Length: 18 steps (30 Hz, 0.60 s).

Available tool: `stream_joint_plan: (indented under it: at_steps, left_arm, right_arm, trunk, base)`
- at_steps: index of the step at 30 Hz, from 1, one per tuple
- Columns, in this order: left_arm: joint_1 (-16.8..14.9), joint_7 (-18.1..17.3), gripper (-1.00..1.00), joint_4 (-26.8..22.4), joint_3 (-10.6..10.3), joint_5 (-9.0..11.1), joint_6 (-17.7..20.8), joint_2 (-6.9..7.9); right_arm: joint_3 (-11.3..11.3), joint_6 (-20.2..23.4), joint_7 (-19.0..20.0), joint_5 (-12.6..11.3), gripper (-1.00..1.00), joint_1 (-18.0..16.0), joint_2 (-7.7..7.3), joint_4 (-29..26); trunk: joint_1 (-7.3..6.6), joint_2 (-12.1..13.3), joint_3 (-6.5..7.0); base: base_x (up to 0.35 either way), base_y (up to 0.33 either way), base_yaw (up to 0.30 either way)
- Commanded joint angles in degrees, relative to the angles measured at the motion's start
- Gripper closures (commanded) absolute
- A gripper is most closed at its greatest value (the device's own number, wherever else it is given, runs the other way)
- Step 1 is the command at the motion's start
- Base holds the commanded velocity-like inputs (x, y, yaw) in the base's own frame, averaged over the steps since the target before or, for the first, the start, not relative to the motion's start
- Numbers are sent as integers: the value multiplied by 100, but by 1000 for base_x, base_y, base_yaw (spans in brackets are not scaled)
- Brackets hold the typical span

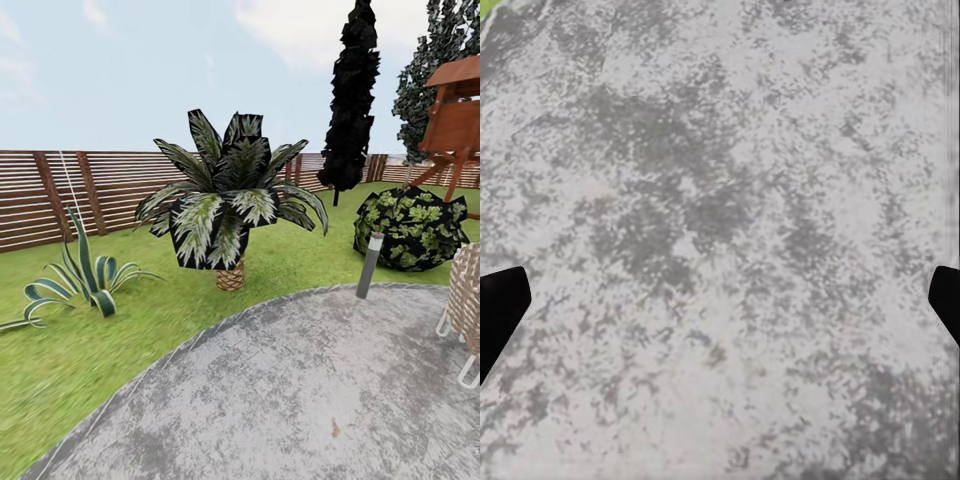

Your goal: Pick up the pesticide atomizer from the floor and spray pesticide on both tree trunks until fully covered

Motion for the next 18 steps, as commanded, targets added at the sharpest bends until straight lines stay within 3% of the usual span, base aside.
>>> stream_joint_plan:
  at_steps: [1,9,18]
  left_arm:
    - [-2,-1,-100,9,8,4,-21,-8]
    - [-2,3,-100,8,38,8,-27,12]
    - [-2,4,-100,7,276,-3,-25,19]
  right_arm:
    - [5,-18,5,1,-100,-5,-6,6]
    - [-7,-18,-11,4,-100,-5,-16,14]
    - [-26,-18,-41,-14,-100,-5,-37,9]
  trunk:
    - [0,-3,-6]
    - [0,-3,-6]
    - [0,-3,-6]
  base:
    - [0,0,-252]
    - [0,0,-265]
    - [0,0,-271]
